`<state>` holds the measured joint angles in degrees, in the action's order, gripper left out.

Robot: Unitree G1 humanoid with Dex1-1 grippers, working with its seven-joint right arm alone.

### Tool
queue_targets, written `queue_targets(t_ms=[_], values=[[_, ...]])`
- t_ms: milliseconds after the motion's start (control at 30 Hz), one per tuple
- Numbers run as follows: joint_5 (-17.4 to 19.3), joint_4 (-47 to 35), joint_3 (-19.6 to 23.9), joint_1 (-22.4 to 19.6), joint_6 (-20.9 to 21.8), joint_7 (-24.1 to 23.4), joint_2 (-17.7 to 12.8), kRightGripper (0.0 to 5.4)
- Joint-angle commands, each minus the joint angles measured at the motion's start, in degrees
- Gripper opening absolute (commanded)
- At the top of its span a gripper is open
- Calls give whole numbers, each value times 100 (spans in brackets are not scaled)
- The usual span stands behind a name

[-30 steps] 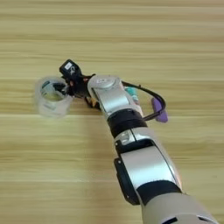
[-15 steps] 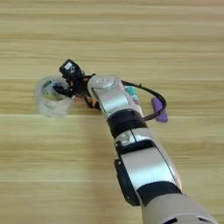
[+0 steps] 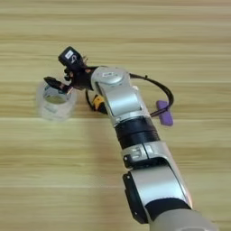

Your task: Move the objects on the table

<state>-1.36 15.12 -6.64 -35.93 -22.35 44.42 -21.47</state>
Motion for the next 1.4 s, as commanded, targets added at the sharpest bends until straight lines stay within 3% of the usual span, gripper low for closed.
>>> queue_targets(t_ms=[33,233,567,900,1400], values=[[190,-902,242,-123,-114,-88,-225,474],[395,-1242,448,160,-133,-202,-215,537],[713,-1405,923,506,152,-361,-240,537],[675,-1333,1434,1103,1370,-1044,-134,537],[882,-836,1879,1710,2977,-2140,559,537]])
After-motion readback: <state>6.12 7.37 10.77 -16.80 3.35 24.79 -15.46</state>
